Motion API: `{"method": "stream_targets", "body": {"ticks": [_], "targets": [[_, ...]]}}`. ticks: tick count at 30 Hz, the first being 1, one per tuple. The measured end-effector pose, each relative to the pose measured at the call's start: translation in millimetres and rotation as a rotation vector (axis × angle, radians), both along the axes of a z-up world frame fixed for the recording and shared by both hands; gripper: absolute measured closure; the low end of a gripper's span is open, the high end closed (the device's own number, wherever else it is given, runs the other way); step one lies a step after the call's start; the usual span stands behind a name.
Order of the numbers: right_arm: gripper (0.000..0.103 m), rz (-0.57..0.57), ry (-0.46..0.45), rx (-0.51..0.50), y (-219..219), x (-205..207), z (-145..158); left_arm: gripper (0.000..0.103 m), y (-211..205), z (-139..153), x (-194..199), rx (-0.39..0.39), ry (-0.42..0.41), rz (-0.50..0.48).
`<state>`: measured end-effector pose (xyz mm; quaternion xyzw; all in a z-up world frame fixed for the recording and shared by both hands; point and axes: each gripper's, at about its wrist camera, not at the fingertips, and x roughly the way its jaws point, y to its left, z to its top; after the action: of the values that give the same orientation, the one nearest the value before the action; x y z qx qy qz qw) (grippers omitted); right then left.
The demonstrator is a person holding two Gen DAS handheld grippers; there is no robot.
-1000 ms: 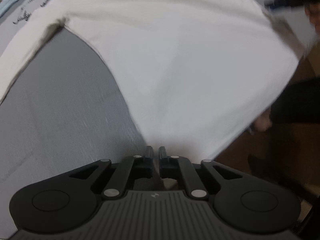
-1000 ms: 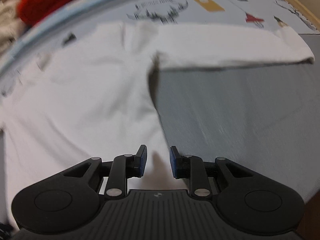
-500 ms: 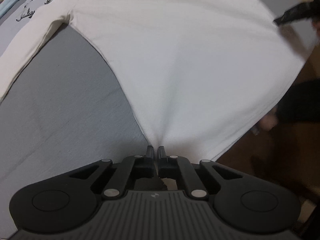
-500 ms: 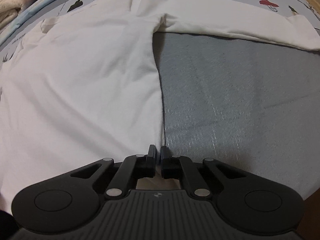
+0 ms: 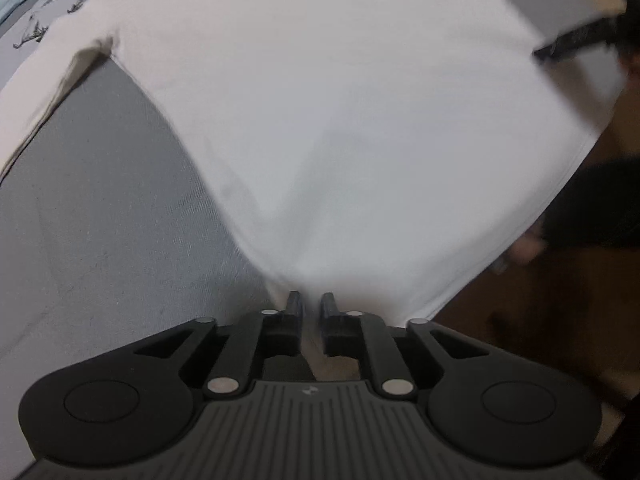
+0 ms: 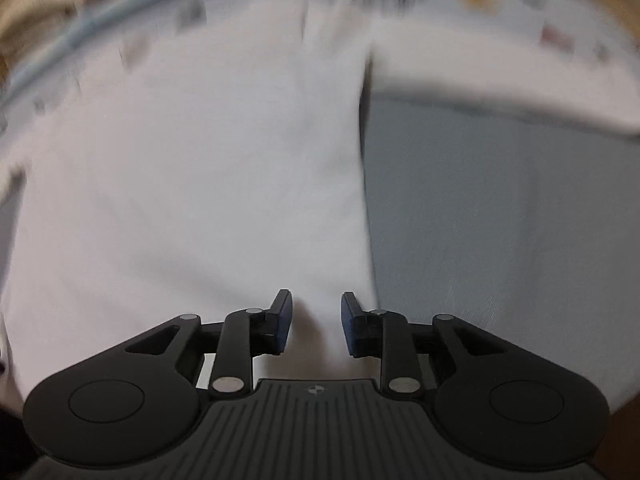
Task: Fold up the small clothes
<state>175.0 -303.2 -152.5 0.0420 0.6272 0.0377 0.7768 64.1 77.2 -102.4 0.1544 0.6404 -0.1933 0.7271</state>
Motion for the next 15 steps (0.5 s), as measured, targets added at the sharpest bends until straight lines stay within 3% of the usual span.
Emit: {"method": "stream_targets", "body": {"ticks": [1, 3, 5, 8, 11, 13, 15], "targets": [[0.075, -0.005, 0.03, -0.026, 0.3, -0.8, -8.2, 0.079, 0.2, 3.9, 0.0, -0.002, -0.004, -0.001], [0.075, 0.013, 0.0, -0.055, 7.1, 2.6, 0.0, 0.075, 9.9, 21.3, 6.4, -0.046, -0.053, 0.068], [0.073, 0.029, -0.07, -0.062, 13.7, 3.3, 16.2, 0.075, 24.4, 44.4, 13.2, -0.123, -0.13, 0.15], [0.066, 0.036, -0.147, -0.023, 23.4, 10.3, 33.6, 0.076, 30.6, 57.8, 12.6, -0.219, -0.133, 0.192], [0.063, 0.058, -0.161, -0.01, 36.6, 19.7, 36.3, 0.076, 14.2, 34.1, 7.9, -0.181, -0.044, 0.076], [0.063, 0.072, -0.142, -0.024, 44.9, 23.4, 32.7, 0.076, 5.6, 13.2, -2.1, -0.095, 0.01, -0.028], [0.063, 0.073, -0.122, -0.037, 49.6, 27.2, 29.6, 0.081, 9.1, -3.6, -8.1, -0.014, 0.022, -0.067]]}}
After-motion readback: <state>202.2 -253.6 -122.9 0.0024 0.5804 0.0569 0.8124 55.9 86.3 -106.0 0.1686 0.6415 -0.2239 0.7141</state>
